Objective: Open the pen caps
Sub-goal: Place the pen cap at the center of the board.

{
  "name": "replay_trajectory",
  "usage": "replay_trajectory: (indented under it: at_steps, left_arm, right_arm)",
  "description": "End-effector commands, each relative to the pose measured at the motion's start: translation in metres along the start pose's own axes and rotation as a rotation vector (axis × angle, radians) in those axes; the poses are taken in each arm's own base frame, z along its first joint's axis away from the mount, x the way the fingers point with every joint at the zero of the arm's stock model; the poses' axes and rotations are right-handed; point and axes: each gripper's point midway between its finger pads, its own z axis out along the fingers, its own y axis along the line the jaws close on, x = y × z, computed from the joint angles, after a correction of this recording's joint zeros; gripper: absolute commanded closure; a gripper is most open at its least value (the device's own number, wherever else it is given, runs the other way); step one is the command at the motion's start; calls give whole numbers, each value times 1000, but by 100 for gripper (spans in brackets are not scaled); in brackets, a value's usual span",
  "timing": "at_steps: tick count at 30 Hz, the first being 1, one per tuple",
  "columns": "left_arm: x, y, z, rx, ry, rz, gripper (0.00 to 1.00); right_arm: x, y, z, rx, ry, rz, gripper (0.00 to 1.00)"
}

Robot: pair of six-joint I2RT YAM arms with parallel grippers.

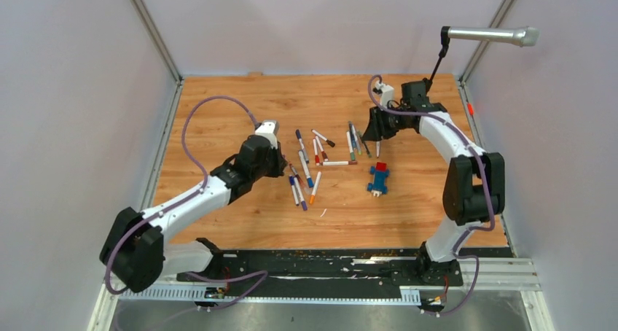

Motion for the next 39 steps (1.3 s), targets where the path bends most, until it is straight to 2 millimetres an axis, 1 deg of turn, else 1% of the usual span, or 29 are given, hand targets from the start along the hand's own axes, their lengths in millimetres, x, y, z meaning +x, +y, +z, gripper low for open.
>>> replay_trajectory:
  at_steps: [1, 3, 5, 6, 8, 12, 15, 19, 22, 24, 26, 28, 30, 32, 35, 36, 39]
  left_arm:
    - [-2, 19, 16, -91, 107, 20, 100]
    - [-2, 32, 25, -160, 156, 45, 100]
    - [-3, 52, 35, -255, 201, 81, 100]
    - [-9, 57, 42, -289, 215, 95, 100]
    - [-8, 70, 54, -343, 262, 124, 100]
    - [-7, 93, 82, -407, 313, 150, 100]
    - [-10, 106, 101, -434, 338, 169, 98]
    - [-16, 115, 120, -442, 367, 176, 97]
    - [-21, 120, 128, -444, 372, 174, 90]
    - [-21, 121, 132, -438, 385, 170, 86]
    - [-21, 122, 134, -436, 394, 170, 80]
    - [-23, 123, 135, -436, 399, 168, 72]
    - [-26, 121, 135, -430, 404, 163, 68]
    - [-34, 117, 131, -419, 398, 160, 66]
    - [-53, 109, 119, -407, 358, 162, 61]
    - [-62, 106, 112, -400, 333, 164, 60]
    - [-82, 96, 92, -373, 275, 171, 56]
  right_arm:
    - [-3, 33, -22, -107, -103, -138, 65]
    - [3, 43, -29, -132, -131, -165, 63]
    - [15, 50, -34, -148, -146, -183, 62]
    - [19, 53, -36, -151, -155, -190, 61]
    - [27, 57, -41, -161, -165, -201, 61]
    - [34, 59, -52, -174, -196, -202, 61]
    - [35, 56, -57, -178, -215, -190, 61]
    - [37, 53, -58, -185, -220, -176, 61]
    - [39, 53, -57, -193, -218, -166, 61]
    - [39, 53, -57, -199, -217, -165, 61]
    - [39, 53, -57, -200, -217, -163, 61]
    - [39, 53, -58, -201, -218, -161, 61]
    - [39, 52, -59, -200, -221, -159, 61]
    - [39, 51, -60, -201, -224, -156, 61]
    - [38, 52, -61, -206, -228, -157, 61]
    - [38, 53, -62, -207, -230, -157, 61]
    - [38, 55, -62, -216, -234, -159, 61]
